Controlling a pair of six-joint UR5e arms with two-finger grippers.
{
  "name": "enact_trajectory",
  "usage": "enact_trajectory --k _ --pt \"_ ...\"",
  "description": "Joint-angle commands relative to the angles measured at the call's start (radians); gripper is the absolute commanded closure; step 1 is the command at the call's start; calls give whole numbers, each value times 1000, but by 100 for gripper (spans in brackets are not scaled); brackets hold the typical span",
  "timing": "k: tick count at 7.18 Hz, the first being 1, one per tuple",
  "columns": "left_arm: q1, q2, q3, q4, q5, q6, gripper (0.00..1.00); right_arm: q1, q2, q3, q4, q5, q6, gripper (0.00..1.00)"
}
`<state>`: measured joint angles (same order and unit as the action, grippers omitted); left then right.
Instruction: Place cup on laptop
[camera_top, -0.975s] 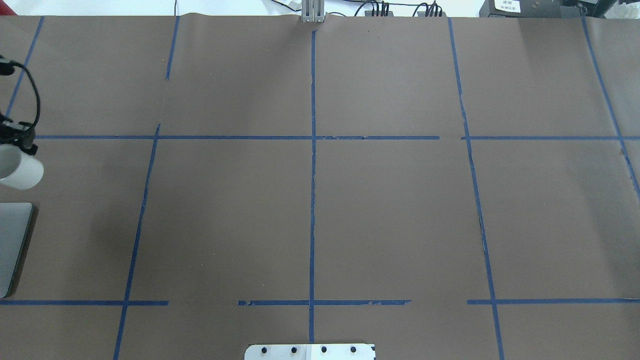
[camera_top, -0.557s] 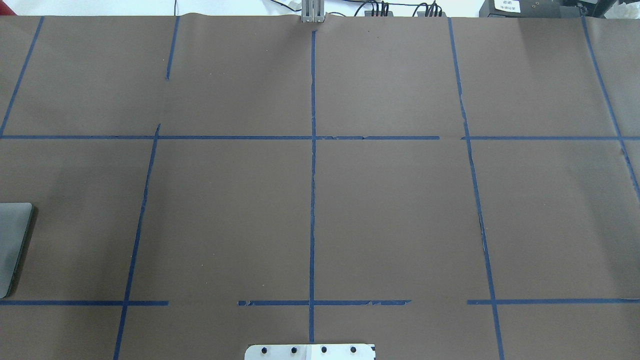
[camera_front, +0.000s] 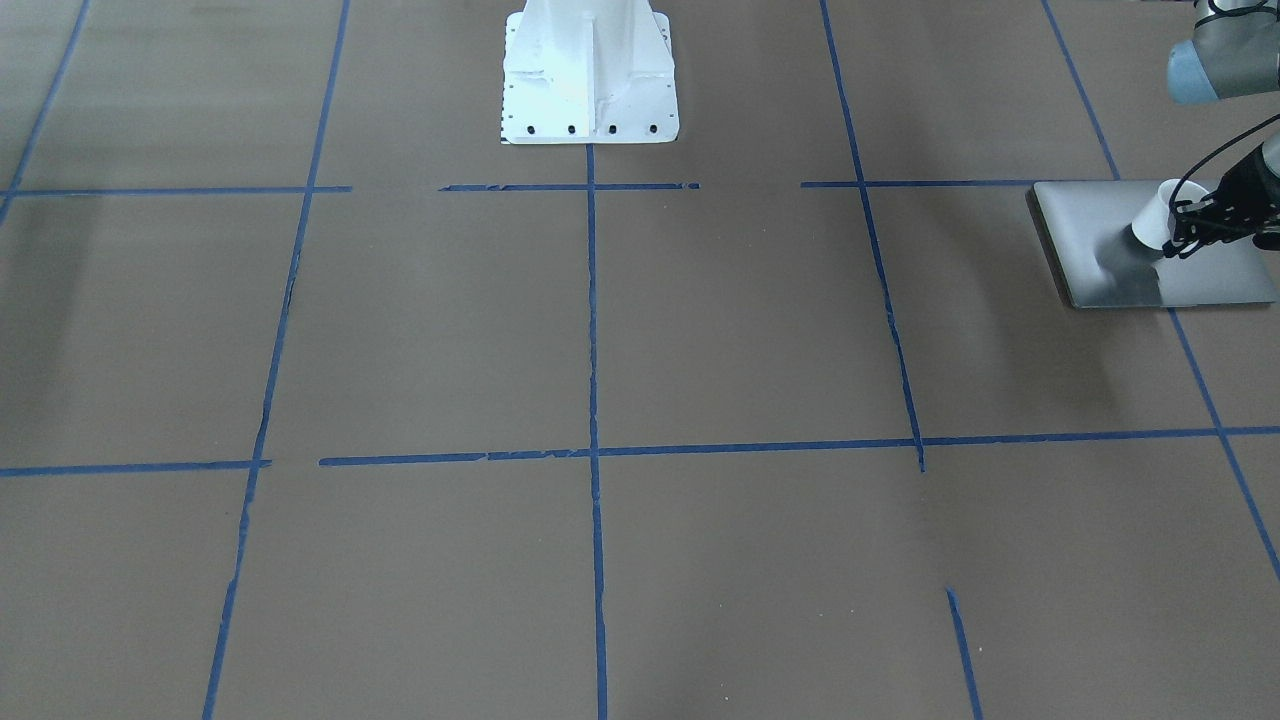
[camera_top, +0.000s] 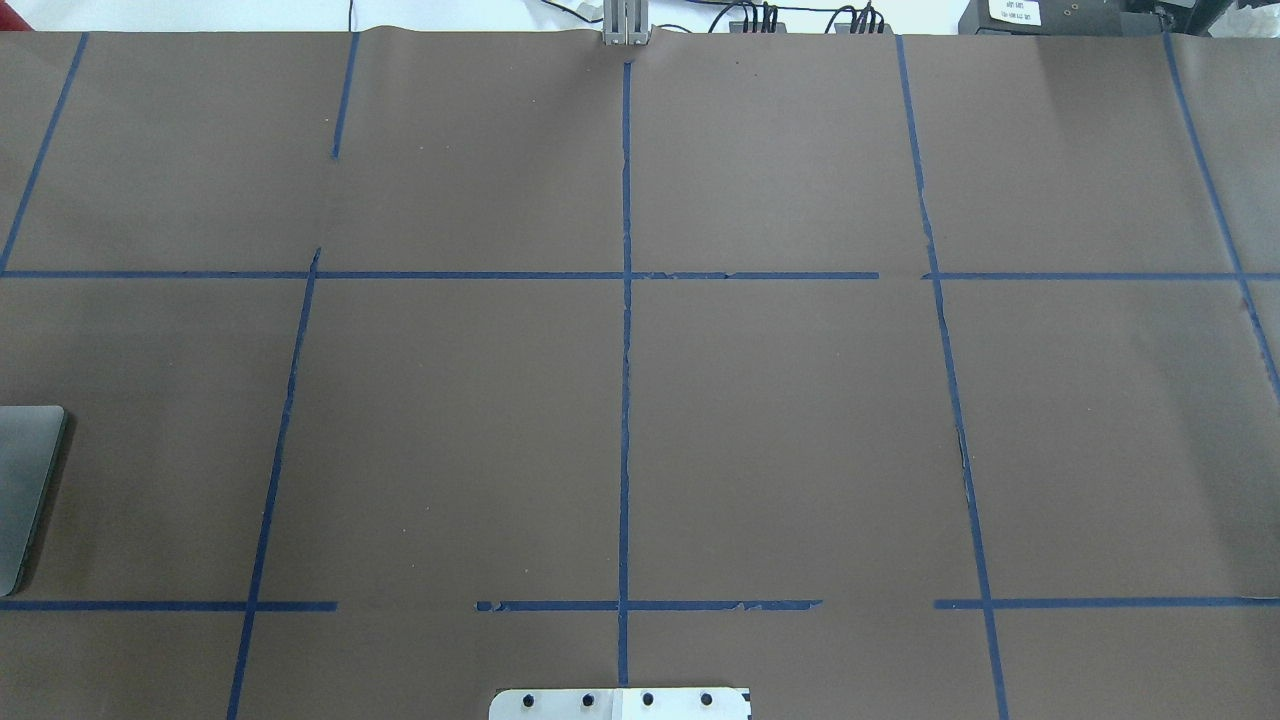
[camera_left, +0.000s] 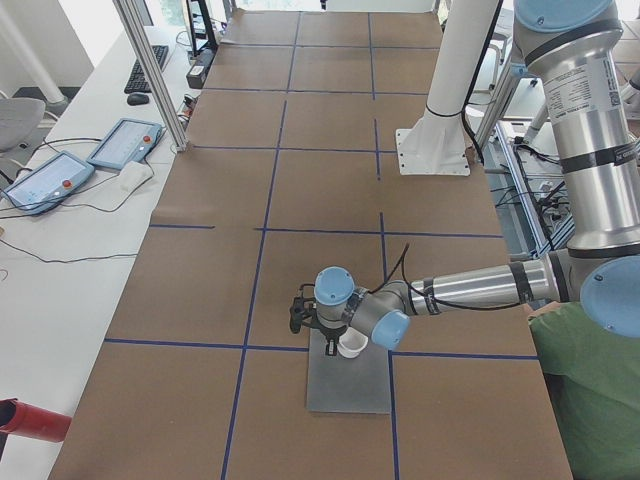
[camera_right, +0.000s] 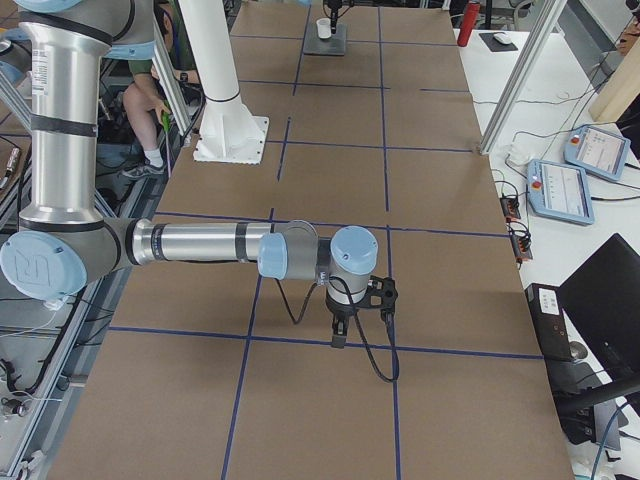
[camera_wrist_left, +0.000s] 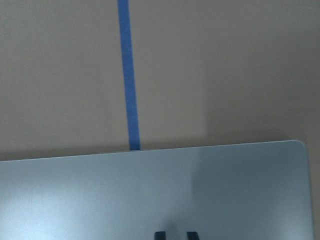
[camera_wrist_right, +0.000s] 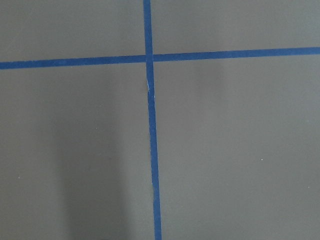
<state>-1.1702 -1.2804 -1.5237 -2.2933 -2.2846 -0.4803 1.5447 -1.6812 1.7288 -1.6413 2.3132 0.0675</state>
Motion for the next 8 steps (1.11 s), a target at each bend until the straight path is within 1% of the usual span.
enact_trajectory --k 1,2,4,5,7,8 --pt "0 0 17 -14 -1 9 7 0 0 0 0 0 0 0" --pt "0 0 13 -14 -3 9 0 0 0 0 0 0 0 0" --pt "-51 -22 2 0 -3 20 0 0 0 0 0 0 0 0" --pt "-72 -61 14 39 0 98 0 0 0 0 0 0 0 0" --pt "-185 -253 28 357 10 338 0 0 0 0 0 0 0 0" --pt "-230 -295 37 456 8 444 0 0 0 0 0 0 0 0"
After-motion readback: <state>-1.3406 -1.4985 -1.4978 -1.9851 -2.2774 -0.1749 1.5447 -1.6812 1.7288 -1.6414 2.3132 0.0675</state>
